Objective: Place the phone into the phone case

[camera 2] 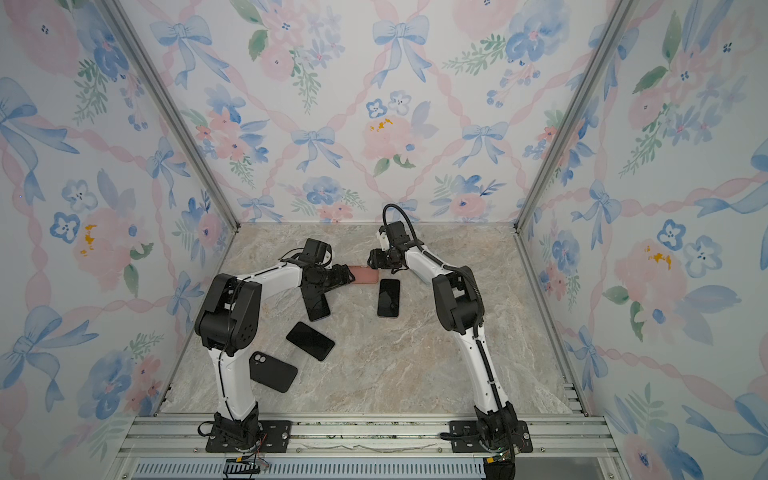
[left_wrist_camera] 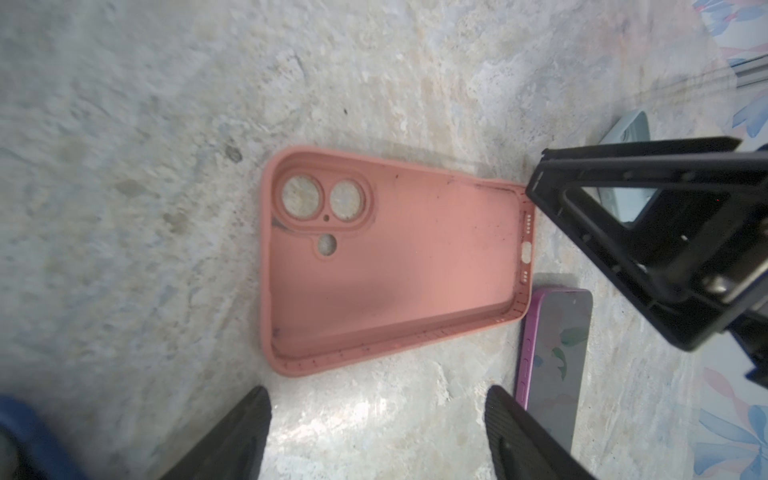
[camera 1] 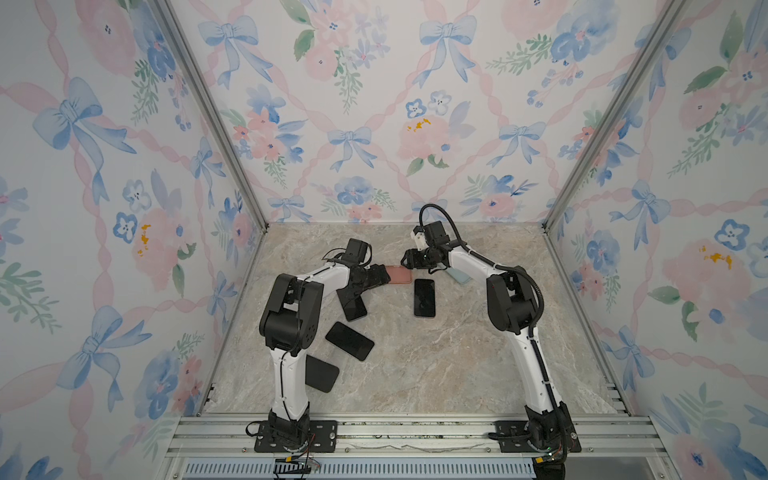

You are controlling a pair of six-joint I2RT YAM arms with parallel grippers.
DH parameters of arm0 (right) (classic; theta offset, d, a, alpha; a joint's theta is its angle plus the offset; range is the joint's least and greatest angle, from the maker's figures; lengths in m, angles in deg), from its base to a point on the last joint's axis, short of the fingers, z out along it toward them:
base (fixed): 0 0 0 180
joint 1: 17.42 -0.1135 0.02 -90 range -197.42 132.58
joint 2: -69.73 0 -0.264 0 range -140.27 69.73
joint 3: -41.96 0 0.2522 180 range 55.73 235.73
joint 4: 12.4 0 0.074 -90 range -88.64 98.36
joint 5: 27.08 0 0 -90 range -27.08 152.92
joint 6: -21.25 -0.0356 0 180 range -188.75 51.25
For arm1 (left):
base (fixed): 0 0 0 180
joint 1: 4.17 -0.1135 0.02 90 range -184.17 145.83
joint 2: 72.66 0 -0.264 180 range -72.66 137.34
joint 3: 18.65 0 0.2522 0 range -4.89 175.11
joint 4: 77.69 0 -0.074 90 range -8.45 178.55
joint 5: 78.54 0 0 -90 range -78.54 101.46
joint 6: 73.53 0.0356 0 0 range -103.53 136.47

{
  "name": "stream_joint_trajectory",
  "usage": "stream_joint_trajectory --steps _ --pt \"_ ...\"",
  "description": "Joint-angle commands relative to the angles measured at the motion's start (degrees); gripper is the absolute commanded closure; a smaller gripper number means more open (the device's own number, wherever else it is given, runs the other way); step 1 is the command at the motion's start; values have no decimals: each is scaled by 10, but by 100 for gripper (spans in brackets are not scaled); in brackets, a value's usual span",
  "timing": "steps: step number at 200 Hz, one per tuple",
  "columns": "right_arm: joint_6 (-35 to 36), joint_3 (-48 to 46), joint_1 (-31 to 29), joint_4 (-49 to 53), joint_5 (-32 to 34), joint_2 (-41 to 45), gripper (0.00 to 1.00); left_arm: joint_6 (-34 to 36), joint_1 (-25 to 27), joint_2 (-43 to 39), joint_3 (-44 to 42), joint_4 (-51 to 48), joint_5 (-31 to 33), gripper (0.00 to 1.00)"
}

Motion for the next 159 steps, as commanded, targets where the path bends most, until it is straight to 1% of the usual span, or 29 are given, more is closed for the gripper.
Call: stream_joint_trajectory --steps 1,21,34,65,114,159 --pt "-5 22 0 12 -24 -17 42 -3 -6 21 8 -9 -5 18" --pt "-3 19 -2 12 -30 -17 45 -7 -10 28 15 -9 -8 19" --pt "0 19 -6 15 -33 -17 48 -7 -12 34 20 -9 -10 20" --pt "13 16 -11 28 -36 -12 52 -9 -14 41 31 -9 -16 21" --pt "23 -29 -17 21 -42 15 59 -14 -14 49 36 -9 -18 22" --pt "25 -76 -22 2 -54 38 62 -32 -5 44 20 -9 -25 22"
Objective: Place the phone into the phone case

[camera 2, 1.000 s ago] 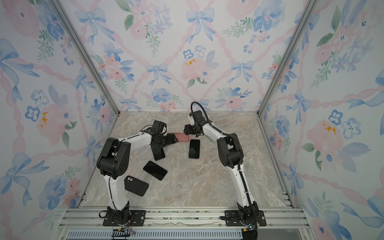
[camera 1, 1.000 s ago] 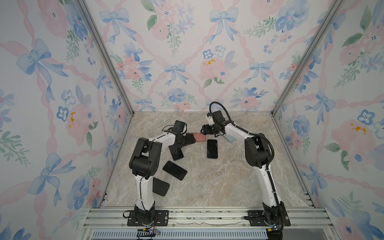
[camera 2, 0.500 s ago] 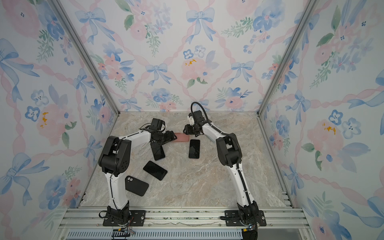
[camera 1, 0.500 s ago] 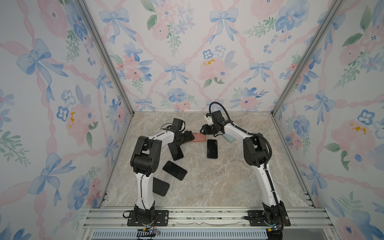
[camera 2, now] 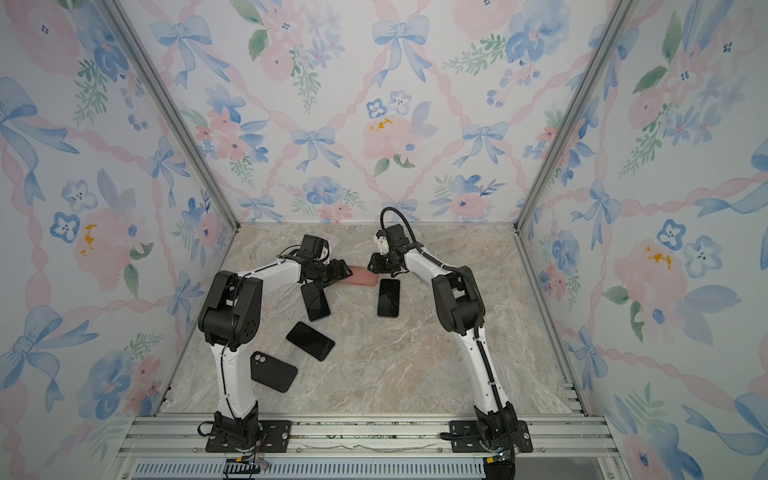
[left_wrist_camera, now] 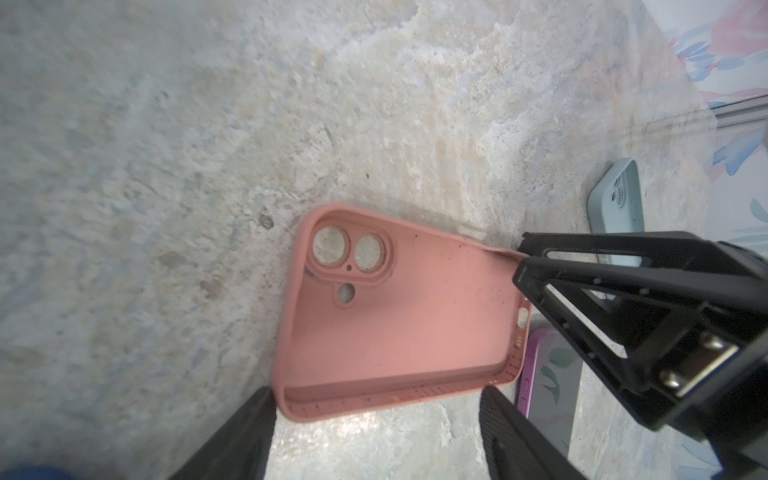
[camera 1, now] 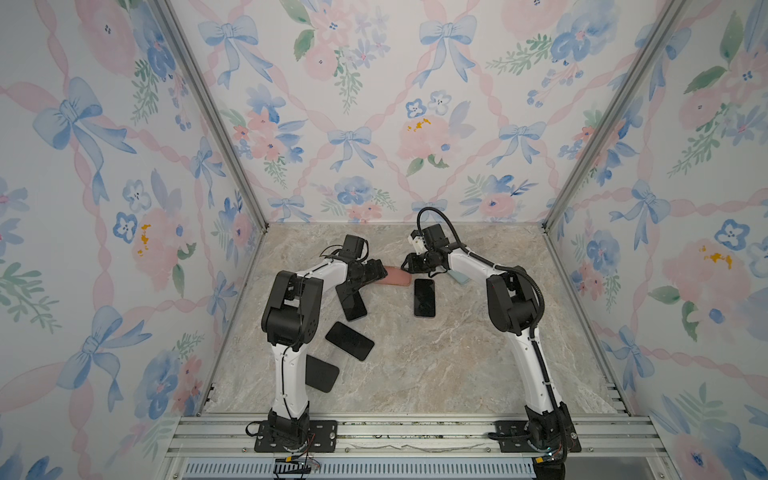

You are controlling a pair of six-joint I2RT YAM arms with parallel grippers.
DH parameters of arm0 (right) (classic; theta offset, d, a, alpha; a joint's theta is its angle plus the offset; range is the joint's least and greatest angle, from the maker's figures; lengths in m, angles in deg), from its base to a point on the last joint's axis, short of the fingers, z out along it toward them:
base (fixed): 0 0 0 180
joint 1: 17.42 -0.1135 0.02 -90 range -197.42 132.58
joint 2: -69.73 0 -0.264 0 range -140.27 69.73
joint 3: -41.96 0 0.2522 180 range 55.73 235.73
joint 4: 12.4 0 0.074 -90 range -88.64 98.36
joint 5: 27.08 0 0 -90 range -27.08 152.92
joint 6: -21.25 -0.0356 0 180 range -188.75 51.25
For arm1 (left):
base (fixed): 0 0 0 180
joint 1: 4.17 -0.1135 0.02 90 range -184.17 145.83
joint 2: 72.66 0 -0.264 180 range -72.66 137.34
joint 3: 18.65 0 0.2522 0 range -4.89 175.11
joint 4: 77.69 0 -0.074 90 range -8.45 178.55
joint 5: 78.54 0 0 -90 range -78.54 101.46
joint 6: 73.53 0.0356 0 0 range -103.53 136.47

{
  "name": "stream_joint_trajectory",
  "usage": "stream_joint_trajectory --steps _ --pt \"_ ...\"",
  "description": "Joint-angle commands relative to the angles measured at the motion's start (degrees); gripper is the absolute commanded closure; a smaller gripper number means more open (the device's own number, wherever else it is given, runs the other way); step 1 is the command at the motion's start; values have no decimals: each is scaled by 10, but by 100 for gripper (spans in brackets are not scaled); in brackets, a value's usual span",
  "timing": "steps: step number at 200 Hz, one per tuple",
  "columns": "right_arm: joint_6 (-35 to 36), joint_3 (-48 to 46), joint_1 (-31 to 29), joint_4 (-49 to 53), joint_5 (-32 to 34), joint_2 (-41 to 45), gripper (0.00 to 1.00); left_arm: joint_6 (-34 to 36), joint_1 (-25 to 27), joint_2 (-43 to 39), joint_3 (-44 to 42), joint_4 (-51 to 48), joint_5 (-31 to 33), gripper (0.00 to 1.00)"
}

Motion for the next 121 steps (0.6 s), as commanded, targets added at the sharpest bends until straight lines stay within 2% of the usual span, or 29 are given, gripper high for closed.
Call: stream_joint_trajectory --steps 1,121 --pt "8 -35 -15 9 -24 22 62 -16 9 19 -13 -13 -16 22" --pt "11 -170 -49 -34 -38 111 62 -21 26 -16 -62 -12 9 22"
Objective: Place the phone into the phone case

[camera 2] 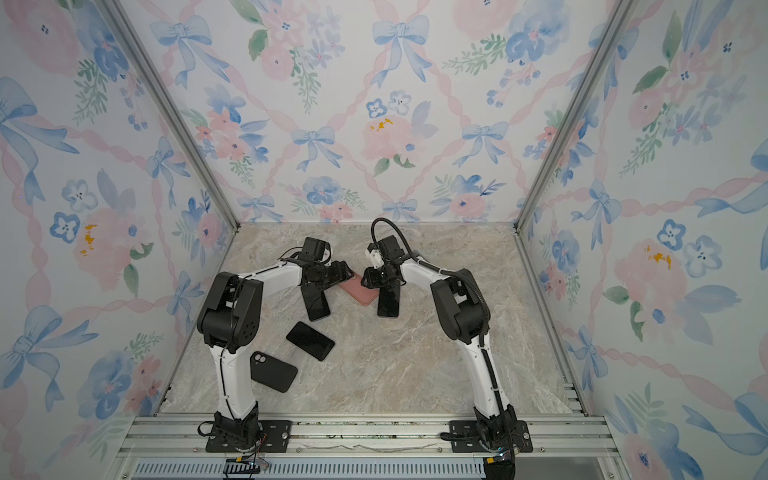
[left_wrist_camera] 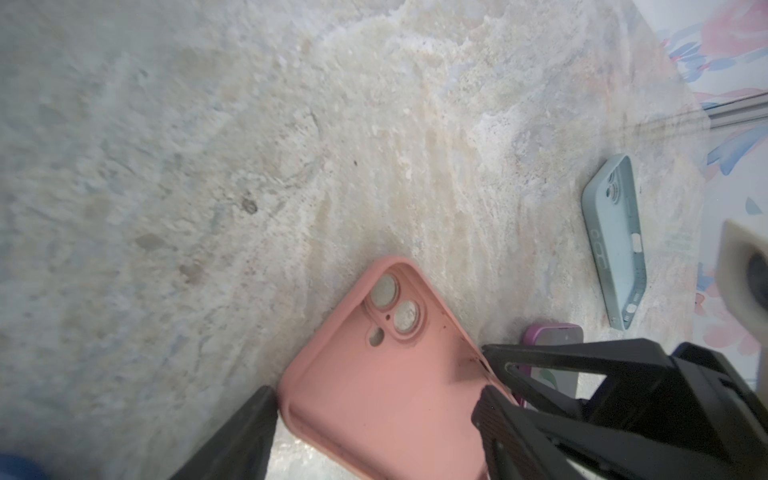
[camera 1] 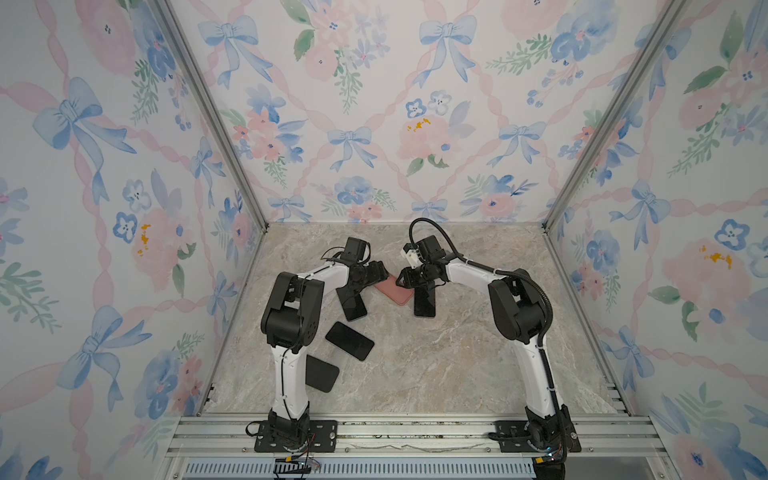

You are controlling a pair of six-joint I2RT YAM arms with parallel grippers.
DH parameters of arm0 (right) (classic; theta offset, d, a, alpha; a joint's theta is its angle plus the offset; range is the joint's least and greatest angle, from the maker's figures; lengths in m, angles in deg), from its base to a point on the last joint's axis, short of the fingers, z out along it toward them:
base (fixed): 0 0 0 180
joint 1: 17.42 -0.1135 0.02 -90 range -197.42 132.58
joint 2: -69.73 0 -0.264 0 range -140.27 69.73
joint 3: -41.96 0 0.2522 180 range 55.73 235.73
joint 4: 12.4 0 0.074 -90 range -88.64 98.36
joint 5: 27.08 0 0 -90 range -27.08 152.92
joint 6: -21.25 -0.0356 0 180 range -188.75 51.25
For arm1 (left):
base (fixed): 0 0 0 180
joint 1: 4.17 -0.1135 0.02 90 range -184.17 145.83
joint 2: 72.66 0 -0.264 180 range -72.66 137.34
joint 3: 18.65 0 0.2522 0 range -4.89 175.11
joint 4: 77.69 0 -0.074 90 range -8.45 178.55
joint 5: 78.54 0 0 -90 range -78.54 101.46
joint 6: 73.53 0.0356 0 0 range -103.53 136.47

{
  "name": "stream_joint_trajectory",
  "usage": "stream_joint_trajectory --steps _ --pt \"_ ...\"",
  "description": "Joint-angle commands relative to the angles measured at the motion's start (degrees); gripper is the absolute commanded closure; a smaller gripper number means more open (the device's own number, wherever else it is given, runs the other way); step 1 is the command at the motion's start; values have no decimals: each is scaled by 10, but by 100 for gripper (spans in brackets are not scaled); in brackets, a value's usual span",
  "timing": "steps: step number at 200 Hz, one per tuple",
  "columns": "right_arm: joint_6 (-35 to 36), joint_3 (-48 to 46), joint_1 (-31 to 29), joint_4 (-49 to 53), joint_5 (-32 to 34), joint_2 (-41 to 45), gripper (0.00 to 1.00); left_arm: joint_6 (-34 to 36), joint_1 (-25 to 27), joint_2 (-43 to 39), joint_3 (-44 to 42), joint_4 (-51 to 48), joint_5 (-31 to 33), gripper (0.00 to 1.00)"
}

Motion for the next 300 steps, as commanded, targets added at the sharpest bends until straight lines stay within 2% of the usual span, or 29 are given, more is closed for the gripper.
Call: stream_joint_trajectory --steps 1,127,227,243,273,300 --pt "2 -25 -8 0 -9 26 62 -13 12 -2 -31 -41 0 22" --pt "-15 -167 -44 -33 3 113 61 -26 71 -73 -122 -38 29 22" --pt "-45 -246 -63 -64 33 183 61 -62 96 -146 -191 -5 23 23" --pt "-60 -269 -64 -61 56 221 61 -62 96 -157 -196 -5 25 23" --pt "-85 -296 -77 -15 215 297 55 -59 91 -170 -207 -3 28 23" --pt "-122 -319 -72 -17 310 312 47 -54 87 -166 -219 22 5 23"
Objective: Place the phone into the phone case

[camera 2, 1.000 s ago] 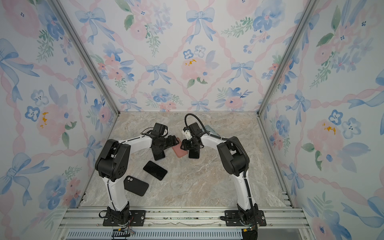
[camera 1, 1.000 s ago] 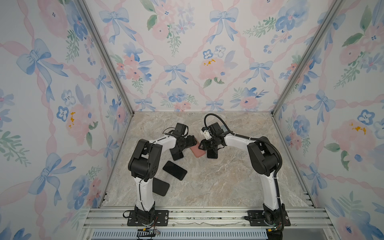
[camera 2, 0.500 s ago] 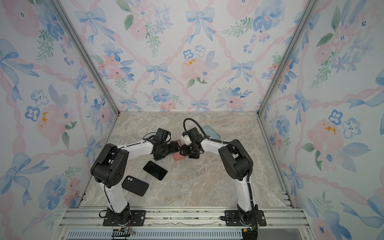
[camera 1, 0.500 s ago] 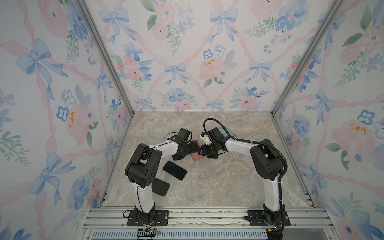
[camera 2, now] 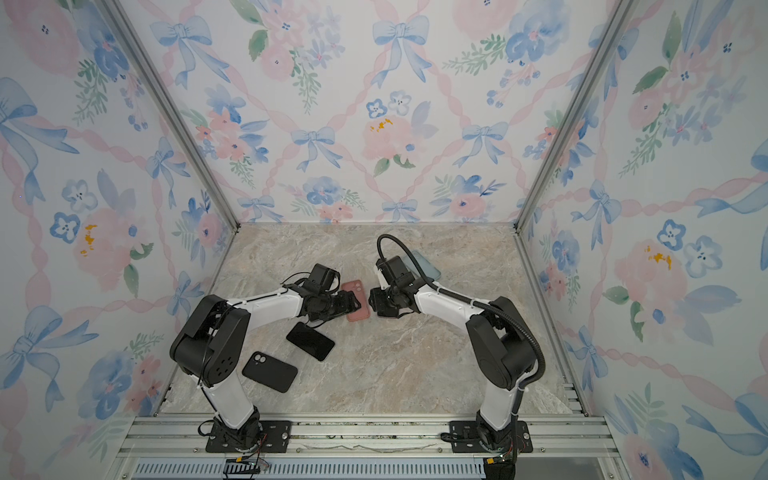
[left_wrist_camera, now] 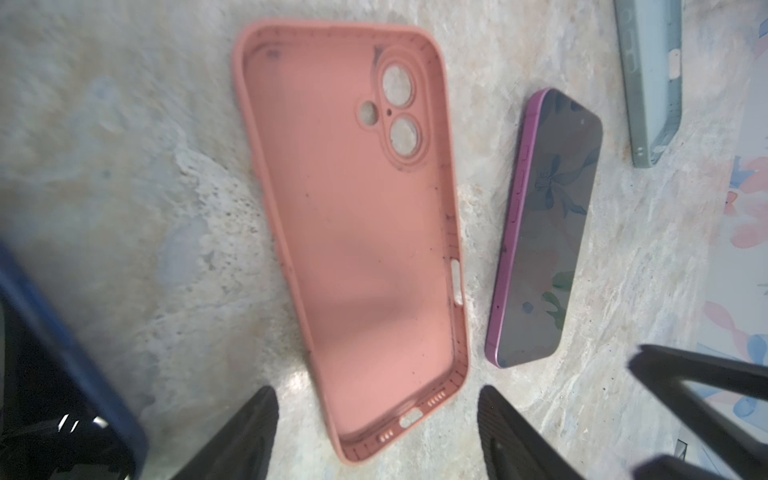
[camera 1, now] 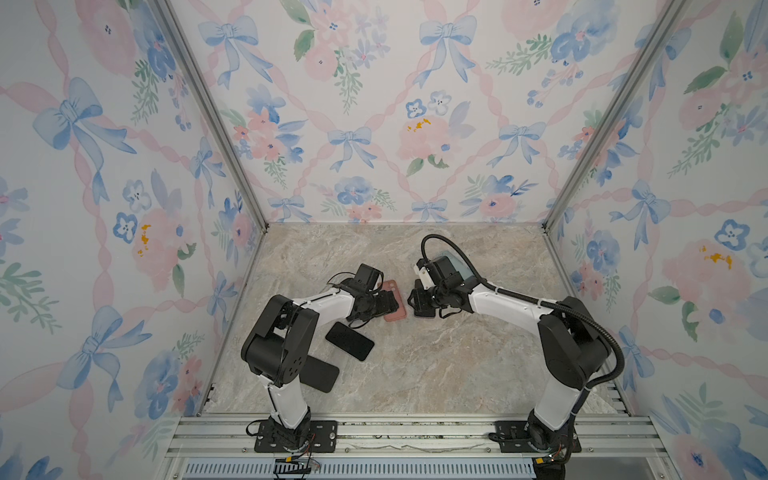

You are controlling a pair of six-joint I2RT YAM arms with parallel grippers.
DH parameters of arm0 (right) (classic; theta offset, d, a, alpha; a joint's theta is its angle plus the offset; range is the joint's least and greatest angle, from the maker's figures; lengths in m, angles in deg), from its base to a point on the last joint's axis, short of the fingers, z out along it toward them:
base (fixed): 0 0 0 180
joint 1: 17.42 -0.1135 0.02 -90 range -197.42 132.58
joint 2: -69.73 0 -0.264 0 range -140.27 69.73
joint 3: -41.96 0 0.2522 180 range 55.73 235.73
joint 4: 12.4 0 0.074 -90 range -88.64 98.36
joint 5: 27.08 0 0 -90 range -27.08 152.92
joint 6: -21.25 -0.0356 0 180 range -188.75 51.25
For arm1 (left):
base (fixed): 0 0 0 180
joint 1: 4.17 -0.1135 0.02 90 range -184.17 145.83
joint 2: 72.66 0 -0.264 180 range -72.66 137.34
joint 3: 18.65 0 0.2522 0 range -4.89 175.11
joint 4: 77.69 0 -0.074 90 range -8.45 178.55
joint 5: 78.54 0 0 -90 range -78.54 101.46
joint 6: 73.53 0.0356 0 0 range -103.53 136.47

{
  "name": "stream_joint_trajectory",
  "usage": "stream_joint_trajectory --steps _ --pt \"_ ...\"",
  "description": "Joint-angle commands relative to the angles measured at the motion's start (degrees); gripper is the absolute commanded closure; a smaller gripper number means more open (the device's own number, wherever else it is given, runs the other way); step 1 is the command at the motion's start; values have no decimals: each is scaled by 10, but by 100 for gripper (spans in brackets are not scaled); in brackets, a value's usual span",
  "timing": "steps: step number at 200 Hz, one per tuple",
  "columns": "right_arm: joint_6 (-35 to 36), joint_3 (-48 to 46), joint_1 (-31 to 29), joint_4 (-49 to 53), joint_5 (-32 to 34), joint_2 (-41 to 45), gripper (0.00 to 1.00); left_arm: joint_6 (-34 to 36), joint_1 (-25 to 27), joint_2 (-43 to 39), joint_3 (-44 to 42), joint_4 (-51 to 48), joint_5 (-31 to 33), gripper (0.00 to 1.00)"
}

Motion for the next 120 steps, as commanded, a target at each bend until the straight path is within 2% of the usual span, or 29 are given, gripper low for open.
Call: stream_joint_trajectory --steps 1,20,70,120 --pt "-40 -19 0 21 125 5 47 -1 -5 -10 -16 9 -21 23" --pt "-45 2 0 41 149 -12 41 3 -5 -5 -19 13 -27 23" --pt "-62 43 2 67 159 -68 24 4 -4 5 -19 22 -44 23" --pt "-84 67 -7 91 166 -95 16 -2 6 17 -12 34 -57 22"
